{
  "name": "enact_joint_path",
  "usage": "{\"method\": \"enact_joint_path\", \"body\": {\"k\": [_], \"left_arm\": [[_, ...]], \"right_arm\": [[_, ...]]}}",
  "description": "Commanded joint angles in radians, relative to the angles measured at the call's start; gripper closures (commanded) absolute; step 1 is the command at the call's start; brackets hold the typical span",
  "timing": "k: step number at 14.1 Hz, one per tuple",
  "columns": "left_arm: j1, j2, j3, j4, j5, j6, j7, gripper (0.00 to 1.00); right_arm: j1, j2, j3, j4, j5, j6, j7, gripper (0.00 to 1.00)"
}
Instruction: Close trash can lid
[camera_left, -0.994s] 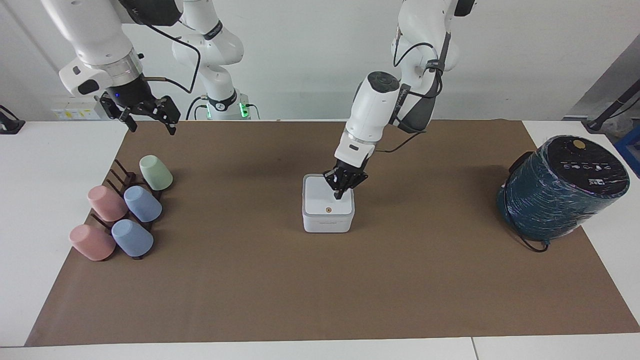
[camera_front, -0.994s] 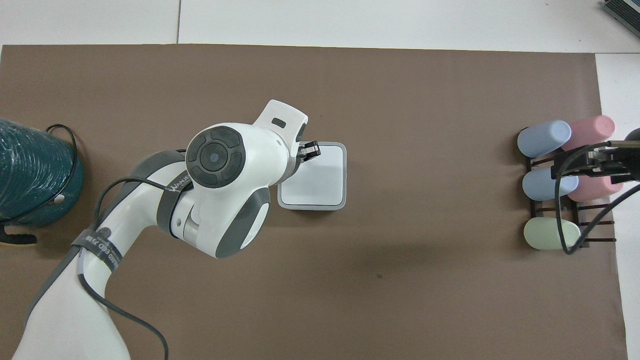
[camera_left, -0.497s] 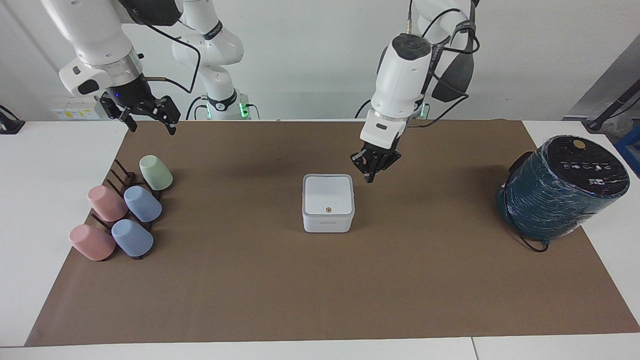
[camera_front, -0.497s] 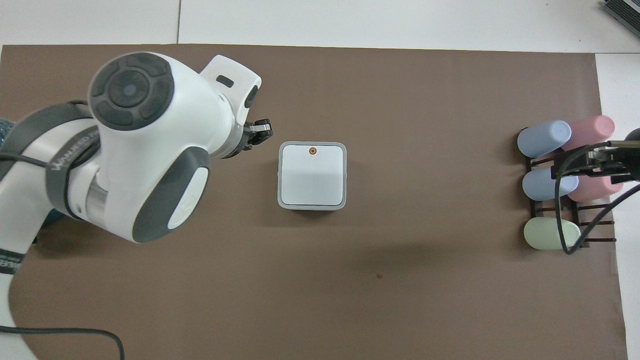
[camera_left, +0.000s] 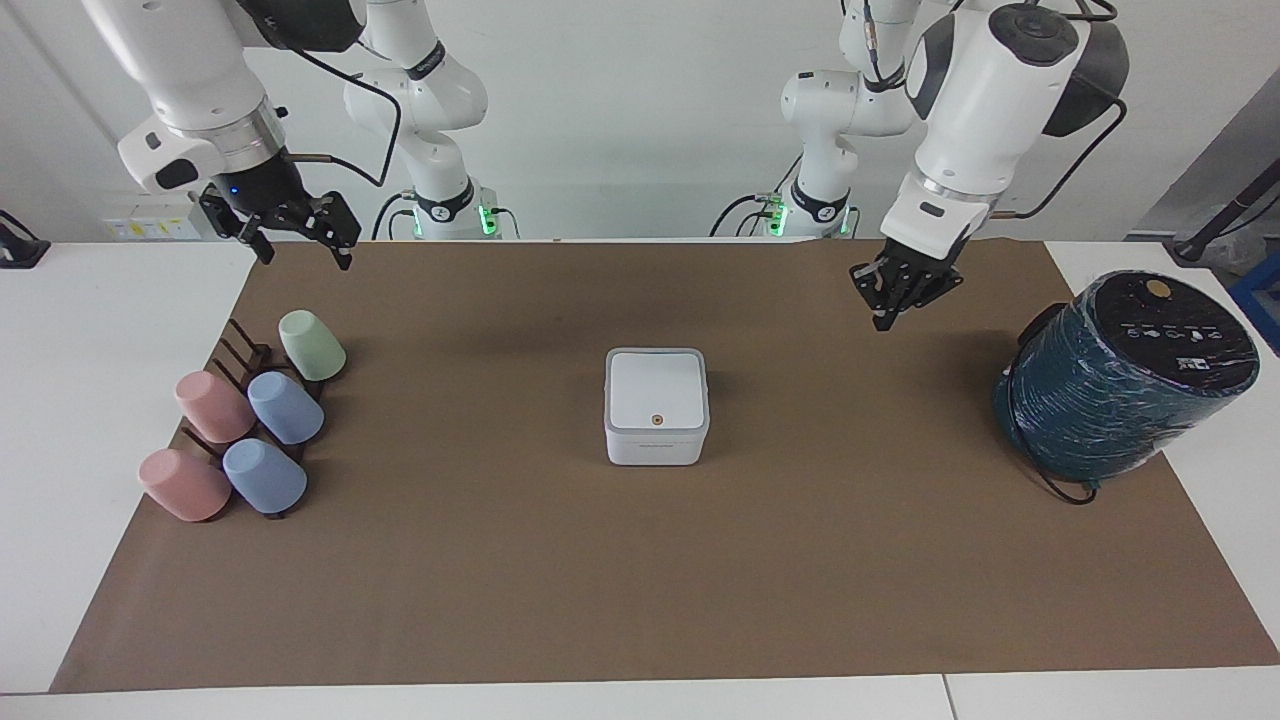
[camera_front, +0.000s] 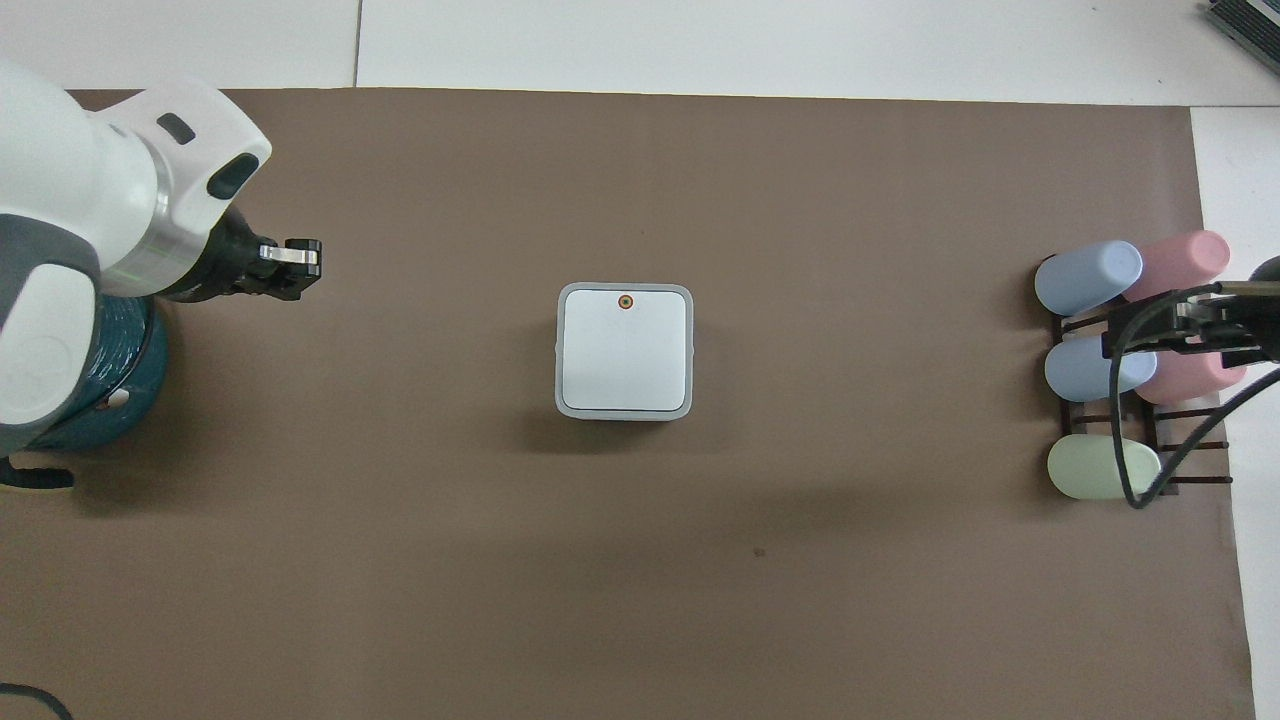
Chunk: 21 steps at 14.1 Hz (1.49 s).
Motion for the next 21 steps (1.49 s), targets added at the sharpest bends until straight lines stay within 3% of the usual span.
{"method": "enact_joint_path", "body": {"k": [1, 5, 7, 8, 9, 21], "left_arm": [[0.040, -0.029, -0.008, -0.014, 0.014, -0.052, 0.101, 1.00], [0.091, -0.063, -0.009, -0.031, 0.014, -0.091, 0.212, 0.99], [0.091, -0.063, -0.009, -0.031, 0.014, -0.090, 0.204, 0.81], [0.089, -0.063, -0.011, -0.031, 0.014, -0.085, 0.198, 0.52], [0.086, -0.063, -0.011, -0.031, 0.014, -0.078, 0.198, 0.01], [0.077, -0.063, -0.014, -0.028, 0.014, -0.067, 0.198, 0.00]], "right_arm": [[-0.001, -0.017, -0.001, -0.015, 0.006, -0.004, -0.029, 0.00], [-0.001, -0.017, 0.000, -0.015, 0.004, -0.004, -0.029, 0.00], [-0.001, -0.017, 0.000, -0.015, 0.006, -0.004, -0.029, 0.00], [-0.001, -0.017, 0.000, -0.013, 0.004, -0.004, -0.029, 0.00], [-0.001, -0.017, 0.000, -0.015, 0.004, -0.004, -0.029, 0.00], [-0.001, -0.017, -0.002, -0.015, 0.004, -0.004, -0.029, 0.00]]}}
